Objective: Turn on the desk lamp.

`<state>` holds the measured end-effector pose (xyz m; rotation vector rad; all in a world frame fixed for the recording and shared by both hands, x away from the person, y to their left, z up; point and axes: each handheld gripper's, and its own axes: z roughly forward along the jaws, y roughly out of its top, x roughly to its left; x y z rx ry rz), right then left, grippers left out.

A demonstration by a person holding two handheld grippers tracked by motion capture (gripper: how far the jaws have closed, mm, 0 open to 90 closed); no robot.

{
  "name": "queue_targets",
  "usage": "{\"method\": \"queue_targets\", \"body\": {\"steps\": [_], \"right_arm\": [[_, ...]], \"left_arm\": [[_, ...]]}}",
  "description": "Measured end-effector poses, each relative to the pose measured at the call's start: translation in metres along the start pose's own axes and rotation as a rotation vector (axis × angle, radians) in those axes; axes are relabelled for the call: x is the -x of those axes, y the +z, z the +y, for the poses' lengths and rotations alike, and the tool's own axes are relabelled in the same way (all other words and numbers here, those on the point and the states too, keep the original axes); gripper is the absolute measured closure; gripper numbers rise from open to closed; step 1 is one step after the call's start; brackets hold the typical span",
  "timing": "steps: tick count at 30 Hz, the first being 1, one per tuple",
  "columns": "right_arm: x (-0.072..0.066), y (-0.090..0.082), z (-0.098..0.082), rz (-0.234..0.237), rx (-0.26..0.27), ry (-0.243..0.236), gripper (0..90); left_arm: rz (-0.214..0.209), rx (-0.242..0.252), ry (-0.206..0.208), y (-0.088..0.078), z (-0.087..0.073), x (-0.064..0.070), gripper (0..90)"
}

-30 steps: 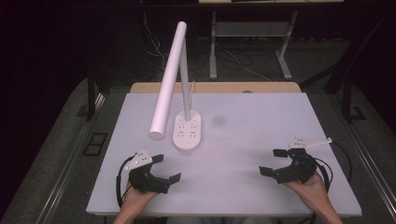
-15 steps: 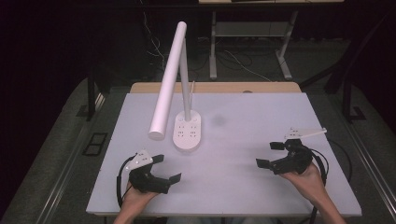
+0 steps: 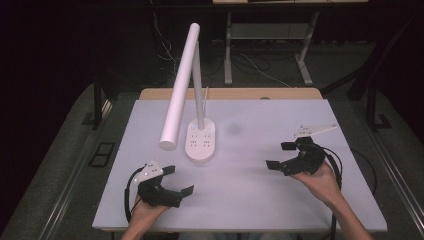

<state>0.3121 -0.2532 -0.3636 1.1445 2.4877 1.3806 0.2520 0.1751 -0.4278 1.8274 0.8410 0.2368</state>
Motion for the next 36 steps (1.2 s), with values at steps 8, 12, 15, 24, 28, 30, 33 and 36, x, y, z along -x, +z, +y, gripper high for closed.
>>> {"method": "queue_targets", "body": {"steps": [8,12,15,24,28,30,33,36], "right_arm": [[0.001,0.013,0.015,0.001,-0.016,-0.013,0.6],[0.003,0.022,0.023,-0.003,-0.026,-0.021,0.6],[0.004,0.025,0.026,-0.003,-0.031,-0.020,0.7],[0.010,0.036,0.041,-0.005,-0.029,-0.010,0.7],[0.011,0.040,0.045,-0.005,-0.030,-0.013,0.7],[0.011,0.043,0.050,-0.008,-0.035,-0.015,0.7],[0.012,0.045,0.053,-0.007,-0.034,-0.015,0.7],[0.013,0.050,0.059,-0.007,-0.041,-0.011,0.7]], "left_arm": [[0.001,-0.003,0.002,0.000,0.000,0.000,0.0],[0.001,-0.002,0.001,0.000,0.000,0.000,0.0],[0.001,-0.003,0.002,0.000,0.000,0.000,0.0],[0.001,-0.003,0.002,0.000,0.000,0.000,0.0],[0.001,0.001,0.001,-0.001,0.000,-0.001,0.0],[0.001,0.000,0.001,-0.001,0.000,-0.001,0.0],[-0.001,-0.004,0.003,-0.001,0.000,-0.001,0.0],[-0.002,-0.003,0.004,-0.001,0.000,0.000,0.0]]}}
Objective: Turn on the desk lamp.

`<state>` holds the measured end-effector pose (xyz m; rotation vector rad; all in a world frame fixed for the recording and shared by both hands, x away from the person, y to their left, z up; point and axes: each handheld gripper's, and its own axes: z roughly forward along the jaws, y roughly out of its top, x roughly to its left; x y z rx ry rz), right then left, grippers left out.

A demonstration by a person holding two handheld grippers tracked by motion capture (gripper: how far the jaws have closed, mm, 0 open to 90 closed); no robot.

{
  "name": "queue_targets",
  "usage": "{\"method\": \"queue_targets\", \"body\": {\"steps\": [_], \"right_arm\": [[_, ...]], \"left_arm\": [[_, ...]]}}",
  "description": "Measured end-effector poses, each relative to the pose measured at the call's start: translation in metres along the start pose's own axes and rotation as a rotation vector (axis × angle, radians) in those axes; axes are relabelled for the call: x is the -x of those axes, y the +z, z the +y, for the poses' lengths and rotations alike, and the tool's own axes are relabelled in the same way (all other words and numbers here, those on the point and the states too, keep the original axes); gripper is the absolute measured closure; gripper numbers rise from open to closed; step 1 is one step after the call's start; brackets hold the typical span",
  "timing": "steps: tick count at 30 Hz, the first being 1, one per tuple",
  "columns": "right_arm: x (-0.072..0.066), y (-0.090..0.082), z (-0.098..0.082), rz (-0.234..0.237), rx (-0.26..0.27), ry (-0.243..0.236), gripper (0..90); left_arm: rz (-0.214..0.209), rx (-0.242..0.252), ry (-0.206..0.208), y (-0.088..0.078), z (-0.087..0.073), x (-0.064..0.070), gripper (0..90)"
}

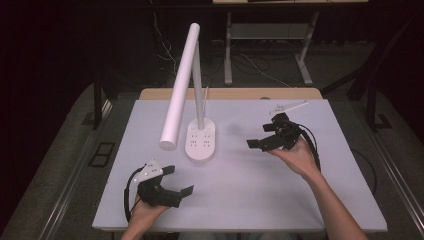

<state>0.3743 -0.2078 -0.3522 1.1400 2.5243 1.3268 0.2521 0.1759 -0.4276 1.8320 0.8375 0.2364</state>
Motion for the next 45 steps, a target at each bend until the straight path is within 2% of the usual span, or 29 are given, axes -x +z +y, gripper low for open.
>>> {"method": "queue_targets", "body": {"steps": [9,37,45], "right_arm": [[0.000,0.008,0.012,-0.006,0.001,-0.006,0.7],[-0.008,0.051,0.051,-0.003,-0.053,-0.030,0.7],[-0.007,0.061,0.063,-0.003,-0.050,-0.040,0.7]], "left_arm": [[-0.003,0.000,0.000,0.000,0.000,0.000,0.0],[-0.019,0.001,0.001,0.002,0.000,0.003,0.0],[-0.017,0.005,-0.003,0.002,0.000,0.002,0.0]]}}
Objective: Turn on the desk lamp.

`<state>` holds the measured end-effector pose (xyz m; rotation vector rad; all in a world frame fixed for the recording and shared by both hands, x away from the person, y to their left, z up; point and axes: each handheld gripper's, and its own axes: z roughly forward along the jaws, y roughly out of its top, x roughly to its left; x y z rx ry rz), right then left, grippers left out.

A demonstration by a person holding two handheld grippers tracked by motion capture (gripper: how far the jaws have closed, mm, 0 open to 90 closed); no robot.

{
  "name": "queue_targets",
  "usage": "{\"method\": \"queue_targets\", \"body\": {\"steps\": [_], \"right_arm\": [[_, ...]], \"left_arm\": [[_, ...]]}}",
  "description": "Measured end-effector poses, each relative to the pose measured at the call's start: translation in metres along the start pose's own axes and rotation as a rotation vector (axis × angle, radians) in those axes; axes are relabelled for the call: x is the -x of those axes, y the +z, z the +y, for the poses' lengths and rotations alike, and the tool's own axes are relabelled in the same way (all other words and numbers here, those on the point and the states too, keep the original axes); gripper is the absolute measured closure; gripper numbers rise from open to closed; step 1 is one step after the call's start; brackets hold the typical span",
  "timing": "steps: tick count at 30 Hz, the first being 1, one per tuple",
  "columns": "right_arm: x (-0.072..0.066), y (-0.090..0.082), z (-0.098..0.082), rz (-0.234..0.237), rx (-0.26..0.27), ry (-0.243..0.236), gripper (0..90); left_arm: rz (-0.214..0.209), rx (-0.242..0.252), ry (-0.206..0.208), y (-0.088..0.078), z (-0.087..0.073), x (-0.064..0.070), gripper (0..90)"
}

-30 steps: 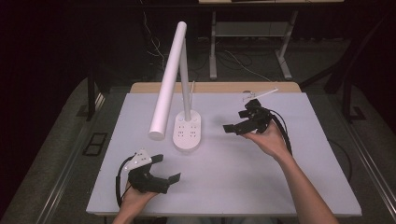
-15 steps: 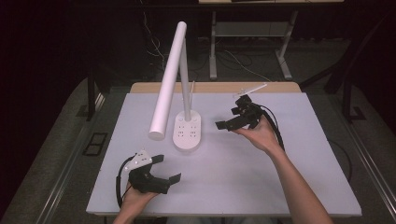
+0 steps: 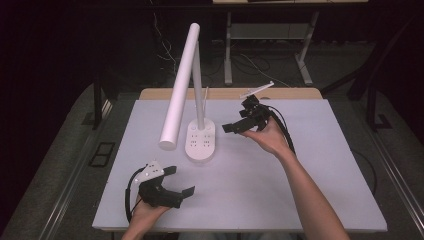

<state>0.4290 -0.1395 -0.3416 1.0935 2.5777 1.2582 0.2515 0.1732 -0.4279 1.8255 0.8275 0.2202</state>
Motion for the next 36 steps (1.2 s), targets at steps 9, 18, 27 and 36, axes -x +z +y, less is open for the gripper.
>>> {"method": "queue_targets", "body": {"steps": [9,18,27,36], "right_arm": [[0.004,0.012,0.009,-0.004,-0.008,0.002,0.7],[0.012,0.029,0.014,0.009,0.008,0.008,0.7],[0.019,0.048,0.013,0.041,0.021,-0.005,22.7],[0.019,0.065,0.009,0.038,0.002,-0.025,43.0]], "left_arm": [[0.002,0.004,0.001,-0.001,0.000,-0.001,0.0],[0.008,0.004,0.004,-0.002,0.001,-0.003,0.0],[0.008,0.003,0.010,-0.002,0.001,-0.003,0.0],[0.007,0.006,0.000,-0.002,0.001,-0.003,0.0]]}}
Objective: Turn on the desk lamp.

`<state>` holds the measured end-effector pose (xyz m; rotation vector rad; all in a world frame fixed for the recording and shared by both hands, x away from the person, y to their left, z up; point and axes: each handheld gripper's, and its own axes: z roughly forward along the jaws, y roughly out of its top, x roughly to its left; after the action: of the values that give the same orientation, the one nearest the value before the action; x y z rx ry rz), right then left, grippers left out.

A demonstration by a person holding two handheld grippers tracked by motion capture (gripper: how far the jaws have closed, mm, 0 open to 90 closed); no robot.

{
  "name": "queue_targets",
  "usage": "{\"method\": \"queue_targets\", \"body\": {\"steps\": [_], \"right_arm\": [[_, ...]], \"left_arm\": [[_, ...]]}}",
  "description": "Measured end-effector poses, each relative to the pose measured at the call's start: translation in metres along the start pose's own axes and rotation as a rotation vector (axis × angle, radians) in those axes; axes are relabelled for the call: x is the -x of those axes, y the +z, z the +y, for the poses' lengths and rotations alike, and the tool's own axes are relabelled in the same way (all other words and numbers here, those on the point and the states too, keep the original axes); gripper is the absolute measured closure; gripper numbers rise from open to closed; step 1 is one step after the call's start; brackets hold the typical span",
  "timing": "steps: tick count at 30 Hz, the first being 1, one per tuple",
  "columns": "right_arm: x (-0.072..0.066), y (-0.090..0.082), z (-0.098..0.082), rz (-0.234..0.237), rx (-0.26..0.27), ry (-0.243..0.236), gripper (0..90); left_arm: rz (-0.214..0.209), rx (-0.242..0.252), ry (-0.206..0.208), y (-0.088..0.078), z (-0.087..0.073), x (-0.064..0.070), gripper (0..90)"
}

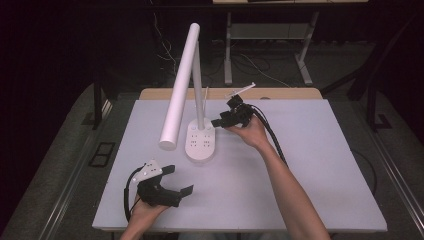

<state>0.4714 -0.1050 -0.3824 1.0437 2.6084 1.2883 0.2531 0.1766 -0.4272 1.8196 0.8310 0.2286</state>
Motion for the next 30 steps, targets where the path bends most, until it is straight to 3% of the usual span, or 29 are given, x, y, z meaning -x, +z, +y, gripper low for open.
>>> {"method": "queue_targets", "body": {"steps": [11,14,17,30], "right_arm": [[0.002,0.020,0.001,0.016,-0.003,0.006,74.0],[0.001,0.024,0.003,0.016,-0.009,0.002,77.6],[-0.002,0.030,0.007,0.004,-0.007,-0.013,88.1],[-0.001,0.053,0.006,-0.003,-0.062,-0.003,89.7]], "left_arm": [[0.002,0.000,0.002,0.000,0.000,0.000,0.0],[0.002,0.002,0.000,0.000,0.000,-0.001,0.0],[0.001,0.002,0.003,-0.001,0.000,-0.001,0.0],[0.003,0.004,0.000,-0.001,0.000,-0.002,0.0]]}}
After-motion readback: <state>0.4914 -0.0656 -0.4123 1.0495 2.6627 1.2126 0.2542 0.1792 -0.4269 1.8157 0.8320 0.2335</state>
